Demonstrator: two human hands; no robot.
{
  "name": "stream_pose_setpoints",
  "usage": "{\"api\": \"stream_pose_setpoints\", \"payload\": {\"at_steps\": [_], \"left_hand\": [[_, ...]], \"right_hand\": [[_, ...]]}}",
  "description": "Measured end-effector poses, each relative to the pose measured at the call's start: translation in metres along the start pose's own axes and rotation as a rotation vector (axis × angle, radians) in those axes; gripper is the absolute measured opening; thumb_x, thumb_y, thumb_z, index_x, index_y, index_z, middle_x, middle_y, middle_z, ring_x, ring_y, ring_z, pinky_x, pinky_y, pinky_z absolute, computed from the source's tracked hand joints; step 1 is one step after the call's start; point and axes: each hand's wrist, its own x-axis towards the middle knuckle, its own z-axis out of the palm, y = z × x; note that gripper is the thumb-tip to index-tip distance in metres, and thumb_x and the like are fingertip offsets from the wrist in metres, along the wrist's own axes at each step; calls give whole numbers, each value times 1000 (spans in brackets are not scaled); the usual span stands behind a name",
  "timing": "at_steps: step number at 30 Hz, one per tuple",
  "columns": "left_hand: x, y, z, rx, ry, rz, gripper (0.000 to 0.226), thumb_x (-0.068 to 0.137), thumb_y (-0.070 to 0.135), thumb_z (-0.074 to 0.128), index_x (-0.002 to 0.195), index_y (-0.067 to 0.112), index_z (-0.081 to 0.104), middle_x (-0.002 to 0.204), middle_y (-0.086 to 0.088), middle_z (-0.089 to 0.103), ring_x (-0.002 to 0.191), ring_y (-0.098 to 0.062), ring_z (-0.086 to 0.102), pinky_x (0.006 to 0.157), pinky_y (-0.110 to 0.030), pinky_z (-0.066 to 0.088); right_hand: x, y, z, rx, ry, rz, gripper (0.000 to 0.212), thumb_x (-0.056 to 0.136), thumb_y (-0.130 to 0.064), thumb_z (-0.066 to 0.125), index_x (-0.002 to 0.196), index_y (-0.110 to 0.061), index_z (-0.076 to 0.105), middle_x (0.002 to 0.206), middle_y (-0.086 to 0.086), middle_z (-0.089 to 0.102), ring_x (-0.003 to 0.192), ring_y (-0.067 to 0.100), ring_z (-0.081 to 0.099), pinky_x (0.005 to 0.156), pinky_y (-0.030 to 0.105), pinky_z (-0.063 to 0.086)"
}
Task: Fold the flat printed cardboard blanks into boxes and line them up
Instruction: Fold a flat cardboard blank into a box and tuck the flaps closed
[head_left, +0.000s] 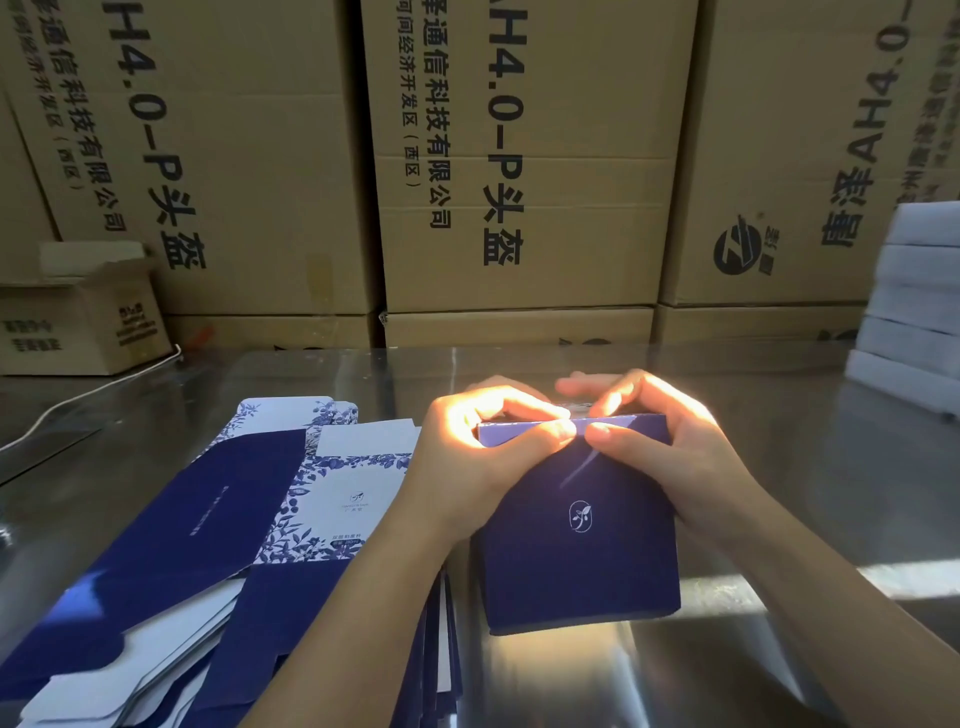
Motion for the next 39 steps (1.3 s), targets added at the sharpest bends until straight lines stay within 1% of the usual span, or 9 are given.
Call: {"api": "stream_pose_setpoints", "payload": {"at_steps": [9,13,16,20,27,30,35,37,39], "left_hand": [[1,-1,2,-27,7,-9,8,69,25,70,70,19,74,80,12,69,78,-2,63,65,-10,45],[0,-2,2,63,18,14,6,71,29,68,71,25,71,82,15,67,80,-2,63,64,-9,44],[0,-1,0,63,21,22,3,70,25,65,69,23,67,80,15,67,75,0,61,64,-9,45],[1,2,-1,51,46,38,5,68,21,62,66,17,63,79,12,67,72,-2,59,64,-9,43],[1,3,0,38,66,23,8,68,18,60,61,20,64,75,12,67,68,0,59,60,-9,44],[1,7,2,25,74,2,9,67,18,60,59,21,63,75,12,67,66,0,58,58,-9,43],[4,21,-3,-113,74,-144,6,63,22,64,60,20,68,77,12,69,61,-2,56,52,-13,43],[5,24,-1,-121,74,-239,10,61,26,66,63,17,69,72,9,68,58,-6,54,48,-16,42],[5,25,1,-117,95,-323,22,59,29,67,68,8,65,64,1,60,55,-12,48,45,-17,37]], "right_hand": [[2,2,0,29,9,41,7,72,-22,70,67,-23,66,111,-9,70,120,-3,52,96,39,41],[1,0,0,63,2,55,7,64,-30,70,65,-26,64,113,-8,69,120,-2,52,92,34,41],[1,-1,-1,103,-15,61,13,70,-16,63,64,-27,61,115,-8,68,119,2,55,90,36,44],[0,-3,-2,154,-15,71,17,72,-13,59,62,-26,59,117,-7,68,113,9,60,81,33,48],[3,-6,-2,179,-19,102,19,71,-10,60,59,-25,64,113,-3,70,124,2,50,102,42,35],[1,-12,-1,182,3,124,18,71,-12,61,58,-24,63,113,-6,70,120,8,55,95,38,41],[-2,-33,-1,235,-12,183,11,70,-16,63,61,-22,62,111,-7,71,88,15,71,62,22,55],[-2,-39,-6,258,12,225,8,66,-14,66,65,-22,63,108,-5,72,88,15,71,64,24,56],[-1,-40,-11,233,59,261,12,62,-11,69,67,-22,68,107,-4,72,94,16,70,76,31,56]]}}
